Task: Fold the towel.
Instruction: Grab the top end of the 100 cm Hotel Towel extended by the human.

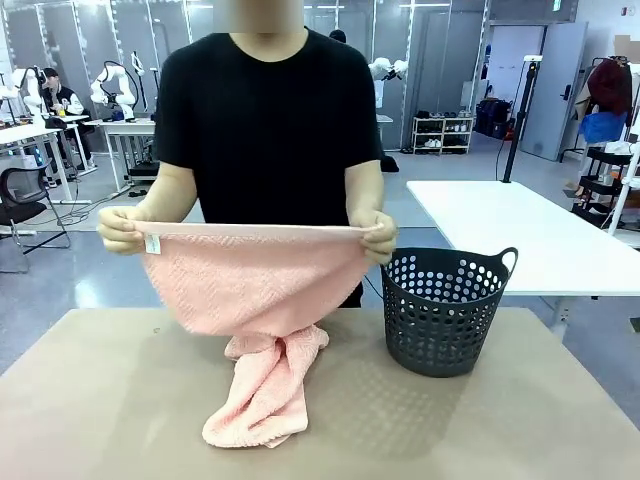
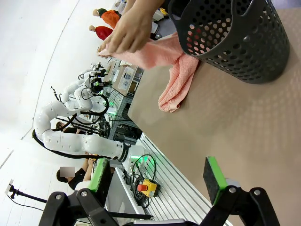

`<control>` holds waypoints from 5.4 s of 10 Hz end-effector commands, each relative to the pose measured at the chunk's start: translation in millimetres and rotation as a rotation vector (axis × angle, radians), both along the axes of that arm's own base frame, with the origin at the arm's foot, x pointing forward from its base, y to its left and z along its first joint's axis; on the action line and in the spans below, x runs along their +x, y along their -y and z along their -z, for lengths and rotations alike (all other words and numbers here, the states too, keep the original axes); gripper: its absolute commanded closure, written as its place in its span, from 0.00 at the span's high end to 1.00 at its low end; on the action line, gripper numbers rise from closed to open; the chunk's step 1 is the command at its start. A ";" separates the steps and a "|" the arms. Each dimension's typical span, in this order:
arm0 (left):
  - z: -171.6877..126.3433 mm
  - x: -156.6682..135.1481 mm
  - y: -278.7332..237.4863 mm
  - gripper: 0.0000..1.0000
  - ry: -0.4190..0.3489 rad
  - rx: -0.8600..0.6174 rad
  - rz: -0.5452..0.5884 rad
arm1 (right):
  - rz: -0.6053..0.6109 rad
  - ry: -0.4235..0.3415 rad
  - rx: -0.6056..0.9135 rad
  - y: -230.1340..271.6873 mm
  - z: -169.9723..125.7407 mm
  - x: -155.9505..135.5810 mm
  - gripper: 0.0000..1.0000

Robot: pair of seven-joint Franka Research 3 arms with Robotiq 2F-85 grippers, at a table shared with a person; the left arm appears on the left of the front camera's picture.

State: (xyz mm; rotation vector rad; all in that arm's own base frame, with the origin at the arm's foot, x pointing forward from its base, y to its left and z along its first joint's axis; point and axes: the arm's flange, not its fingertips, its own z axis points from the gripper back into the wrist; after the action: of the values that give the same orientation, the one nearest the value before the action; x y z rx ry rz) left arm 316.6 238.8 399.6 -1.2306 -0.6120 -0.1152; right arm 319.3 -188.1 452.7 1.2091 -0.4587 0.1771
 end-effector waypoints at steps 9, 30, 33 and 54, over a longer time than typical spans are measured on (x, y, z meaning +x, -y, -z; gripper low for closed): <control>-113.8 15.2 17.3 1.00 0.410 0.488 0.125 | -0.259 0.321 -0.449 -25.3 -96.5 13.5 1.00; -372.5 13.1 265.6 1.00 0.923 1.412 0.820 | -0.814 0.823 -1.278 -318.8 -287.4 35.1 1.00; -382.8 42.9 341.8 1.00 0.930 1.466 0.859 | -0.805 0.845 -1.328 -381.3 -291.8 51.5 1.00; -236.4 135.9 449.9 1.00 0.760 1.472 0.950 | -0.959 0.878 -1.300 -449.2 -180.2 128.5 1.00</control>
State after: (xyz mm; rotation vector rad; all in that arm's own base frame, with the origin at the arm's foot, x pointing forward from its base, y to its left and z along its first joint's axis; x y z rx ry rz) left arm 454.8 -212.4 637.9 0.1255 -0.3186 -1.5954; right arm 448.5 265.1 635.6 -0.0956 -0.3331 1.5808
